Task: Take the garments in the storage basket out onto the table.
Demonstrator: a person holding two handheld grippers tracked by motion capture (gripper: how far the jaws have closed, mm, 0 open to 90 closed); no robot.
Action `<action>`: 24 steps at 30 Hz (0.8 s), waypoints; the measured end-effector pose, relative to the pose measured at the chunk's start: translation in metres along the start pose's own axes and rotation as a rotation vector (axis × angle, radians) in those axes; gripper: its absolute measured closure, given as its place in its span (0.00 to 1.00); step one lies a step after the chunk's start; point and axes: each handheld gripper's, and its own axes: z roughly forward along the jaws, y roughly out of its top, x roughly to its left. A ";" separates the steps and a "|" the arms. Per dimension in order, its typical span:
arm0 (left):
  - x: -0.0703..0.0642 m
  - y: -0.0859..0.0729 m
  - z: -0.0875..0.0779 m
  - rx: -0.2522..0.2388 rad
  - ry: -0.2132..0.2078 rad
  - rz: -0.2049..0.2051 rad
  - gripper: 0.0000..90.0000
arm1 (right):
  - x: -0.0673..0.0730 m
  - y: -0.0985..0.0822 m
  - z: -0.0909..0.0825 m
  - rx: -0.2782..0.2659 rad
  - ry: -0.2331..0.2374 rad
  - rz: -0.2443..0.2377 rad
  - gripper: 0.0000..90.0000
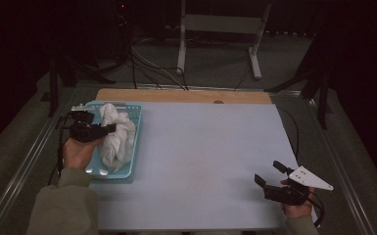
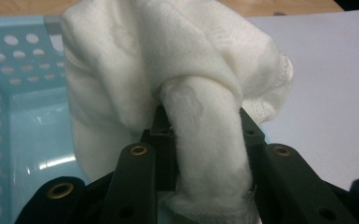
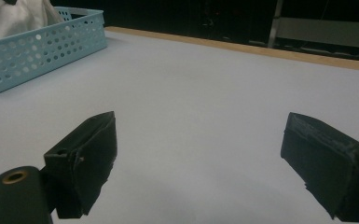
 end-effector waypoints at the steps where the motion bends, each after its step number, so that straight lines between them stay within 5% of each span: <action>1: -0.002 0.003 -0.002 -0.010 -0.003 0.006 0.77 | 0.000 0.000 0.000 0.001 0.000 0.001 0.12; 24: -0.028 0.024 -0.011 -0.073 -0.076 0.036 0.76 | -0.001 0.000 0.000 0.005 -0.004 0.004 0.12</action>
